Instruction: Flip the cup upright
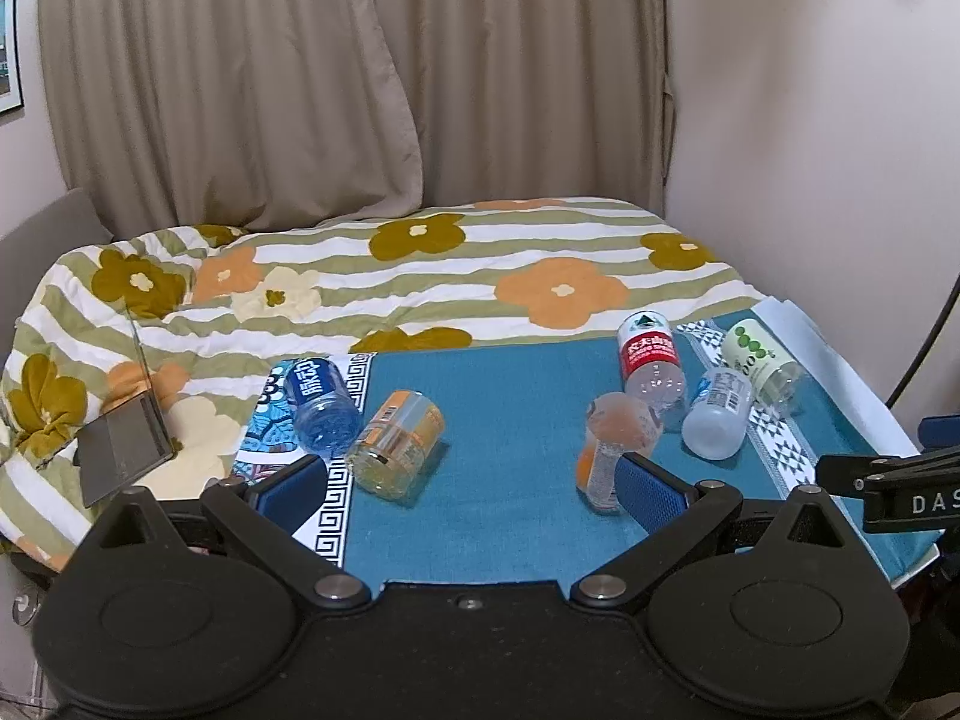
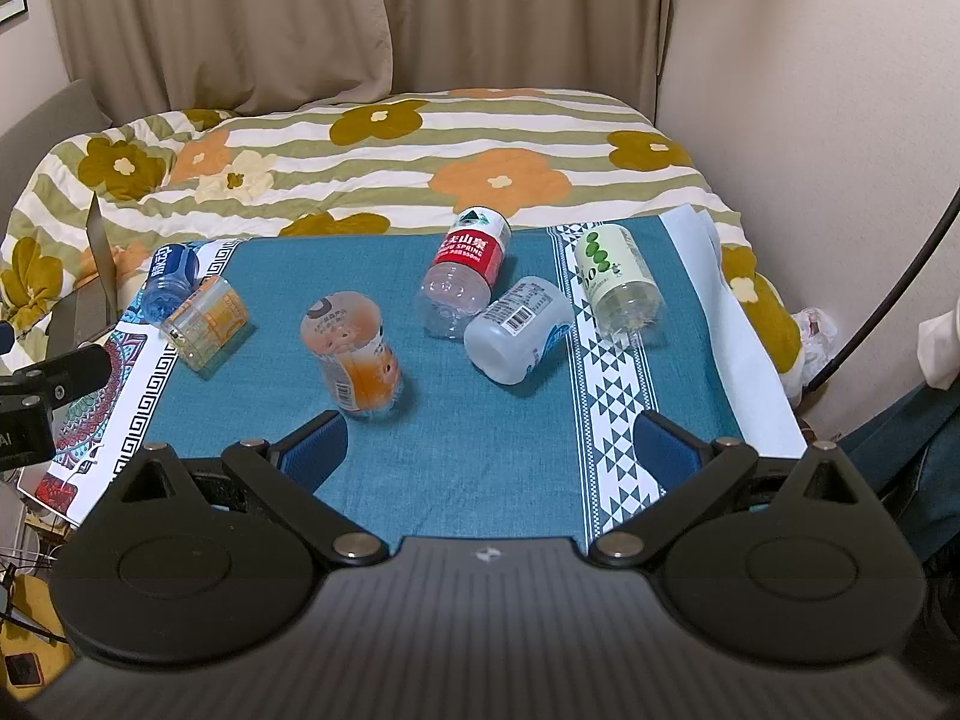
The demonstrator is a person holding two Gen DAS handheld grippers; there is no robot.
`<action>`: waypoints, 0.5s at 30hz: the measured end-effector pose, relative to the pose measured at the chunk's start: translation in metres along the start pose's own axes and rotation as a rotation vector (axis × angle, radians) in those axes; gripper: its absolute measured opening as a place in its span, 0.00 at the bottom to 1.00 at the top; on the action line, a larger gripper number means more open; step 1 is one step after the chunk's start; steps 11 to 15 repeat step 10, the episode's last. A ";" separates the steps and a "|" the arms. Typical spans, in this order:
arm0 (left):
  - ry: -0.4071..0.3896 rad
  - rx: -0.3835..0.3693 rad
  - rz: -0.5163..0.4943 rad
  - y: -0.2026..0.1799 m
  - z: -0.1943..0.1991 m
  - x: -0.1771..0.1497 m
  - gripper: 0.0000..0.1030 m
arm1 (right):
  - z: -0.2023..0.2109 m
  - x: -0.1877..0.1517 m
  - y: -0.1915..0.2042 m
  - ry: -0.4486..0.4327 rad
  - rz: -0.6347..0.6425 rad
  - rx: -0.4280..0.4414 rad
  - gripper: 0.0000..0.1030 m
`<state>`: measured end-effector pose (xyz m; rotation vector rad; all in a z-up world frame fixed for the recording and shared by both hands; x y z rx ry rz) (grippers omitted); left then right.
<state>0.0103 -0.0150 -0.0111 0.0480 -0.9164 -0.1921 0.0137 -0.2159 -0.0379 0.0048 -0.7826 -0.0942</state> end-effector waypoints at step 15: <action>-0.007 0.017 -0.010 0.002 -0.002 -0.001 1.00 | 0.000 0.000 0.002 0.005 0.002 0.002 1.00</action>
Point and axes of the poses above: each gripper's, at about its wrist camera, not at the fingertips, and z roughly against the way its jaws point, y to its left, x to its top, the point moved 3 cm from there along -z, roughly the way its jaws point, and after that the axes turned 3 degrees about -z, right-handed, at the moved point
